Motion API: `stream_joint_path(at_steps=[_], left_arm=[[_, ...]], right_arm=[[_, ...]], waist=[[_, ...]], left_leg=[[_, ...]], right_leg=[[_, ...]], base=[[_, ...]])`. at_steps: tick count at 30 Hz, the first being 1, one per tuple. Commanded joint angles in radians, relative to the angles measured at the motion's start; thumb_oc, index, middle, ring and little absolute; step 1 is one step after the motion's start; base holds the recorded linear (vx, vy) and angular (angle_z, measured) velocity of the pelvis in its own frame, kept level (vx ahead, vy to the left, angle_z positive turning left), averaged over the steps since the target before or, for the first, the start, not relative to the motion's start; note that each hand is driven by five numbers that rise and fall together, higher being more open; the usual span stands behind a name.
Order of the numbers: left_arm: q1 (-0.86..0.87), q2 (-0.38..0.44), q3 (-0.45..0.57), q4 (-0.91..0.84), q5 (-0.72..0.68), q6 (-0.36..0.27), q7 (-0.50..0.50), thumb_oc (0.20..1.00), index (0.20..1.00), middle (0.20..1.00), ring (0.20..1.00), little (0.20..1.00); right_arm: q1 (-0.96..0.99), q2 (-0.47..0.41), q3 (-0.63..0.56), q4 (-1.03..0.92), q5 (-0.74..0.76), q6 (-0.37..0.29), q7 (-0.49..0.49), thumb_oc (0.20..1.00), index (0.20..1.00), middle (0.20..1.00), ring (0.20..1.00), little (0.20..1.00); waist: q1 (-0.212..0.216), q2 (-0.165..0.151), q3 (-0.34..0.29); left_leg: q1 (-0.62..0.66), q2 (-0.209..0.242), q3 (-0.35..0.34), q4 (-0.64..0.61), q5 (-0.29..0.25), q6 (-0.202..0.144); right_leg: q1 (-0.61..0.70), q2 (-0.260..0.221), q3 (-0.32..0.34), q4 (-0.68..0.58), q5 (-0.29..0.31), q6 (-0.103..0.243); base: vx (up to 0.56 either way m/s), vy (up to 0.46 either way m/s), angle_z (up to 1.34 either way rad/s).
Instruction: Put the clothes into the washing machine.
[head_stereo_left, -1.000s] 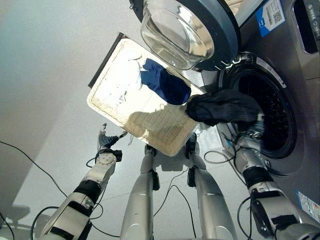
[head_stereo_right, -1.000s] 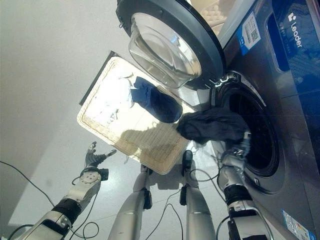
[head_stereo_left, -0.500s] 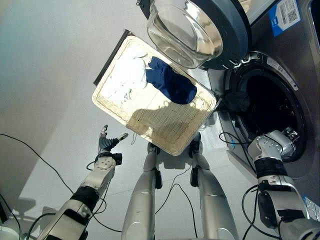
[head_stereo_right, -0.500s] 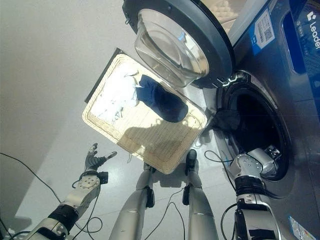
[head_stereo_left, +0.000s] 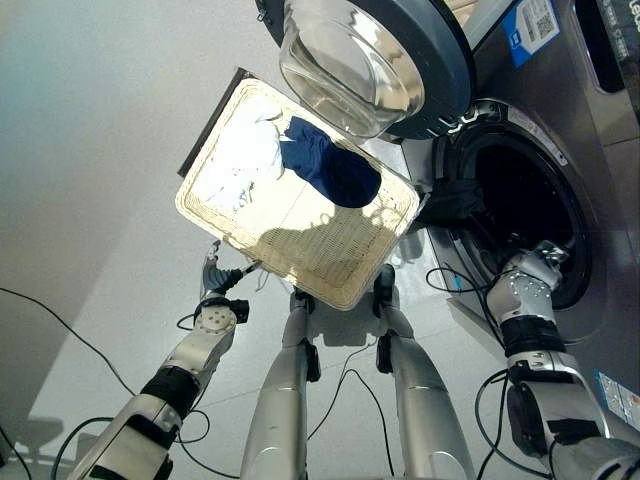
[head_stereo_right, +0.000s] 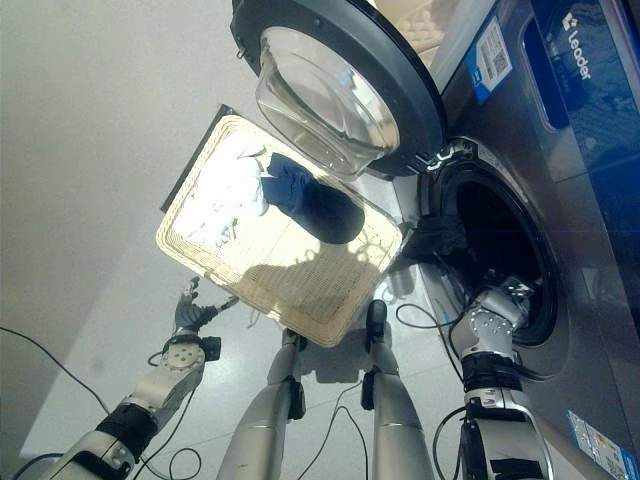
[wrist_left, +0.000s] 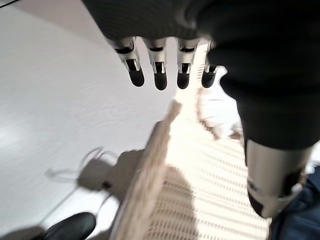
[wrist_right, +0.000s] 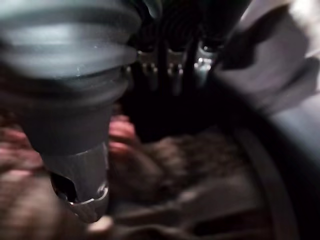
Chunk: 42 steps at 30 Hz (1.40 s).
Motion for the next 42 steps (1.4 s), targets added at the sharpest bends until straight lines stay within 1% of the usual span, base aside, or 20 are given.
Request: stream_joint_path(at_steps=[1, 4, 5, 11, 12, 15, 19, 22, 23, 25, 26, 28, 30, 32, 35, 36, 38, 39, 40, 42], left_arm=[[-0.056, -0.006, 0.015, 0.011, 0.092, -0.104, 0.098, 1.0, 1.0, 1.0, 1.0, 1.0], [-0.067, -0.014, 0.007, 0.009, 0.112, -0.123, 0.115, 1.0, 1.0, 1.0, 1.0, 1.0], [-0.075, -0.022, -0.002, 0.01, 0.117, -0.136, 0.123, 1.0, 1.0, 1.0, 1.0, 1.0], [-0.091, -0.033, -0.019, 0.0, 0.119, -0.146, 0.126, 1.0, 1.0, 1.0, 1.0, 1.0], [-0.095, -0.038, -0.023, 0.005, 0.116, -0.146, 0.125, 1.0, 1.0, 1.0, 1.0, 1.0], [-0.09, -0.054, -0.023, 0.018, 0.112, -0.151, 0.129, 1.0, 1.0, 1.0, 1.0, 1.0], [-0.066, -0.072, -0.028, 0.003, 0.111, -0.136, 0.15, 1.0, 1.0, 1.0, 1.0, 1.0], [-0.054, -0.081, -0.023, -0.009, 0.112, -0.121, 0.16, 1.0, 1.0, 1.0, 1.0, 1.0], [-0.041, -0.091, -0.026, -0.009, 0.097, -0.118, 0.16, 1.0, 1.0, 1.0, 1.0, 1.0], [-0.028, -0.101, -0.028, -0.008, 0.066, -0.116, 0.152, 1.0, 1.0, 1.0, 1.0, 1.0], [-0.009, -0.12, -0.022, -0.002, 0.011, -0.125, 0.12, 1.0, 1.0, 1.0, 1.0, 1.0], [0.004, -0.131, -0.018, 0.007, -0.03, -0.13, 0.101, 1.0, 1.0, 1.0, 1.0, 1.0], [0.035, -0.151, -0.003, 0.029, -0.059, -0.167, 0.088, 1.0, 1.0, 1.0, 1.0, 1.0], [0.059, -0.156, 0.016, 0.041, -0.084, -0.213, 0.084, 1.0, 1.0, 1.0, 1.0, 1.0], [0.058, -0.155, 0.022, 0.045, -0.089, -0.22, 0.08, 1.0, 1.0, 1.0, 1.0, 1.0], [0.103, -0.157, 0.064, 0.064, -0.148, -0.327, 0.045, 1.0, 1.0, 1.0, 1.0, 1.0], [0.115, -0.162, 0.077, 0.059, -0.192, -0.396, -0.023, 1.0, 1.0, 1.0, 1.0, 1.0], [0.13, -0.169, 0.079, 0.051, -0.186, -0.421, -0.052, 1.0, 1.0, 1.0, 1.0, 1.0], [0.127, -0.171, 0.082, 0.049, -0.182, -0.429, -0.059, 1.0, 1.0, 1.0, 1.0, 1.0], [0.131, -0.16, 0.078, -0.001, -0.183, -0.46, -0.086, 1.0, 1.0, 1.0, 1.0, 1.0]], right_arm=[[0.061, 0.033, 0.017, -0.045, -0.009, 0.153, 0.243, 1.0, 1.0, 1.0, 1.0, 1.0], [0.063, 0.072, 0.045, -0.023, -0.009, 0.178, 0.279, 1.0, 1.0, 1.0, 1.0, 1.0], [0.067, 0.085, 0.065, 0.019, -0.009, 0.201, 0.289, 1.0, 1.0, 1.0, 1.0, 1.0], [0.06, 0.023, 0.151, 0.2, -0.009, 0.21, 0.298, 1.0, 1.0, 1.0, 1.0, 1.0], [0.057, 0.026, 0.156, 0.231, -0.049, 0.199, 0.286, 1.0, 1.0, 1.0, 1.0, 1.0], [0.072, 0.051, 0.141, 0.251, -0.009, 0.178, 0.282, 1.0, 1.0, 1.0, 1.0, 1.0], [0.12, 0.1, 0.176, 0.2, -0.009, 0.14, 0.277, 1.0, 1.0, 1.0, 1.0, 1.0], [0.144, 0.122, 0.216, 0.166, -0.009, 0.141, 0.281, 1.0, 1.0, 1.0, 1.0, 1.0], [0.158, 0.135, 0.252, 0.148, -0.041, 0.14, 0.272, 1.0, 1.0, 1.0, 1.0, 1.0], [0.174, 0.146, 0.274, 0.133, -0.075, 0.144, 0.257, 1.0, 1.0, 1.0, 1.0, 1.0], [0.194, 0.159, 0.307, 0.117, -0.142, 0.163, 0.242, 1.0, 1.0, 1.0, 1.0, 1.0], [0.2, 0.164, 0.318, 0.127, -0.171, 0.182, 0.245, 1.0, 1.0, 1.0, 1.0, 1.0], [0.21, 0.168, 0.329, 0.156, -0.207, 0.223, 0.264, 1.0, 1.0, 1.0, 1.0, 1.0], [0.201, 0.159, 0.328, 0.201, -0.251, 0.241, 0.267, 1.0, 1.0, 1.0, 1.0, 1.0], [0.192, 0.155, 0.325, 0.213, -0.259, 0.245, 0.269, 1.0, 1.0, 1.0, 1.0, 1.0], [0.135, 0.107, 0.277, 0.337, -0.371, 0.25, 0.271, 1.0, 1.0, 1.0, 1.0, 1.0], [0.073, 0.066, 0.246, 0.405, -0.515, 0.216, 0.215, 1.0, 1.0, 1.0, 1.0, 1.0], [0.053, 0.049, 0.228, 0.427, -0.522, 0.201, 0.189, 1.0, 1.0, 1.0, 1.0, 1.0], [0.041, 0.044, 0.224, 0.432, -0.522, 0.193, 0.175, 1.0, 1.0, 1.0, 1.0, 1.0], [-0.019, -0.005, 0.165, 0.49, -0.466, 0.192, 0.161, 1.0, 1.0, 1.0, 1.0, 1.0]], waist=[[-0.009, -0.006, -0.019], [-0.007, -0.007, -0.019], [-0.006, -0.007, -0.019], [-0.002, -0.005, -0.019], [-0.002, -0.005, -0.019], [-0.001, -0.007, -0.019], [-0.001, -0.011, -0.019], [-0.003, -0.015, -0.019], [-0.004, -0.014, -0.019], [-0.006, -0.014, -0.019], [-0.006, -0.013, -0.019], [-0.006, -0.011, -0.019], [0.0, 0.0, -0.019], [0.01, 0.014, -0.019], [0.013, 0.017, -0.019], [0.043, 0.06, -0.019], [0.062, 0.092, -0.019], [0.072, 0.107, -0.019], [0.075, 0.111, -0.019], [0.1, 0.141, -0.019]], left_leg=[[-0.027, -0.068, 0.005, 0.04, -0.084, -0.034], [-0.029, -0.065, 0.007, 0.035, -0.08, -0.036], [-0.032, -0.063, 0.008, 0.032, -0.077, -0.038], [-0.042, -0.058, 0.016, 0.03, -0.069, -0.043], [-0.046, -0.057, 0.017, 0.031, -0.067, -0.045], [-0.048, -0.057, 0.016, 0.032, -0.066, -0.045], [-0.042, -0.058, 0.014, 0.031, -0.071, -0.042], [-0.056, -0.06, 0.013, 0.031, -0.063, -0.039], [-0.064, -0.06, 0.012, 0.032, -0.061, -0.039], [-0.059, -0.059, 0.011, 0.029, -0.063, -0.04], [-0.067, -0.059, 0.009, 0.026, -0.059, -0.039], [-0.07, -0.061, 0.005, 0.025, -0.058, -0.039], [-0.084, -0.063, -0.002, 0.027, -0.054, -0.036], [-0.094, -0.067, -0.01, 0.028, -0.051, -0.035], [-0.106, -0.067, -0.01, 0.031, -0.046, -0.035], [-0.125, -0.08, -0.034, 0.039, -0.045, -0.037], [-0.153, -0.087, -0.044, 0.052, -0.04, -0.039], [-0.155, -0.093, -0.052, 0.057, -0.043, -0.04], [-0.168, -0.094, -0.054, 0.06, -0.038, -0.04], [-0.203, -0.1, -0.068, 0.066, -0.032, -0.037]], right_leg=[[0.003, 0.001, -0.018, -0.1, 0.089, 0.08], [-0.001, 0.003, -0.018, -0.099, 0.088, 0.078], [-0.005, 0.004, -0.018, -0.097, 0.089, 0.076], [-0.019, 0.007, -0.019, -0.102, 0.099, 0.073], [-0.023, 0.008, -0.018, -0.102, 0.102, 0.073], [-0.026, 0.009, -0.02, -0.099, 0.101, 0.074], [-0.02, 0.011, -0.017, -0.096, 0.093, 0.074], [-0.033, 0.012, -0.014, -0.098, 0.101, 0.071], [-0.04, 0.013, -0.011, -0.098, 0.102, 0.071], [-0.036, 0.013, -0.009, -0.097, 0.096, 0.072], [-0.043, 0.013, -0.006, -0.097, 0.096, 0.071], [-0.045, 0.013, -0.005, -0.099, 0.095, 0.071], [-0.055, 0.01, -0.005, -0.091, 0.09, 0.07], [-0.064, 0.007, -0.005, -0.083, 0.083, 0.07], [-0.074, 0.006, -0.005, -0.081, 0.087, 0.069], [-0.09, -0.01, -0.01, -0.053, 0.064, 0.07], [-0.12, -0.019, -0.016, -0.032, 0.059, 0.067], [-0.126, -0.023, -0.019, -0.015, 0.046, 0.067], [-0.138, -0.023, -0.02, -0.013, 0.051, 0.065], [-0.173, -0.024, -0.024, 0.016, 0.037, 0.063]], base=[[0.0, 0.0, 0.0], [0.0, 0.0, 0.0], [-0.01, 0.024, 0.03], [-0.01, 0.04, 0.08], [-0.01, 0.054, 0.07], [-0.01, 0.056, 0.01], [0.0, 0.046, -0.02], [-0.01, 0.051, -0.02], [-0.03, 0.035, 0.0], [0.0, 0.047, 0.0], [-0.01, 0.048, -0.01], [0.0, 0.018, 0.0], [0.0, 0.0, 0.0], [0.0, 0.0, 0.0], [0.01, -0.003, 0.0], [0.06, -0.009, 0.01], [0.07, -0.017, 0.09], [0.05, -0.032, 0.17], [0.06, -0.069, 0.17], [0.06, -0.105, 0.2]])
